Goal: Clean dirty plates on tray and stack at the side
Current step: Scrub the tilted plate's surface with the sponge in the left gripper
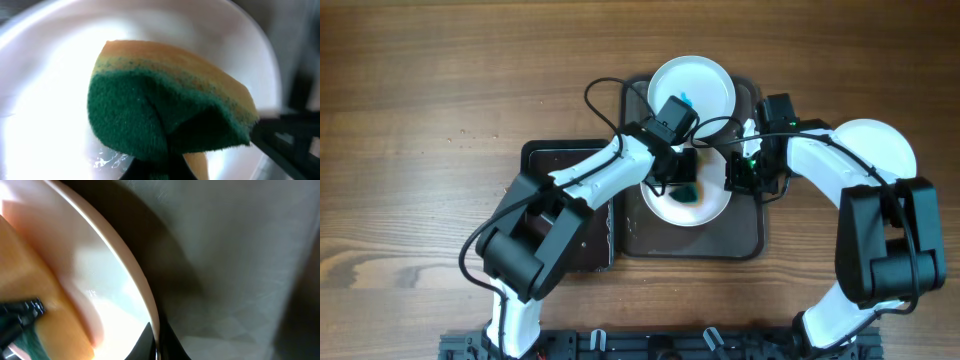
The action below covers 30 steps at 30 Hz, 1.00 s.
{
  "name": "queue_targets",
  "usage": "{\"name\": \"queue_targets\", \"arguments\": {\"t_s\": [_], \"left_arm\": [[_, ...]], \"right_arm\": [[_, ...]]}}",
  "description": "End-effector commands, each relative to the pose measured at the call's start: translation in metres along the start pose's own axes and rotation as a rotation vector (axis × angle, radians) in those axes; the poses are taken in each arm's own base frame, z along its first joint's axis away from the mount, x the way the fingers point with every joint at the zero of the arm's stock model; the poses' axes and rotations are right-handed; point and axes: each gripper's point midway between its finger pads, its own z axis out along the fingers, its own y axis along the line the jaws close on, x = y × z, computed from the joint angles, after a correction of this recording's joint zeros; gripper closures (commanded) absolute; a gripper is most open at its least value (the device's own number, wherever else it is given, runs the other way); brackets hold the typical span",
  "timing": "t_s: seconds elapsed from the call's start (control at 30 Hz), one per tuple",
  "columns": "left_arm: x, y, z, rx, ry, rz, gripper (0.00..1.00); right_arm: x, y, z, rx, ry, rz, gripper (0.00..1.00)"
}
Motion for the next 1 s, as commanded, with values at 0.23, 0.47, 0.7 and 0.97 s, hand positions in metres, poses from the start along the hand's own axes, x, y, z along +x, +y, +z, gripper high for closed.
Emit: {"name": "queue_targets", "arguments": {"t_s": [0.23, 0.47, 0.7, 0.97], "left_arm": [[-0.009, 0.099, -0.014, -0.371, -0.026, -0.090, 0.96], [0.005, 0.002, 0.002, 0.107, 0.104, -0.113, 0.96], [0.031, -0.046, 0.029, 0.217, 0.165, -0.076, 0.96], [0.021, 0.014, 0.037, -0.029, 0.101, -0.130, 0.96]], "right_arm": [[0.009, -0.011, 0.013, 0.039, 0.049, -0.010, 0.96], [0.009, -0.011, 0.013, 0.039, 0.049, -0.012, 0.96], [0.009, -0.011, 0.013, 0.039, 0.050, -0.012, 0.96], [0.010, -0.011, 0.013, 0.039, 0.053, -0.012, 0.96]]}}
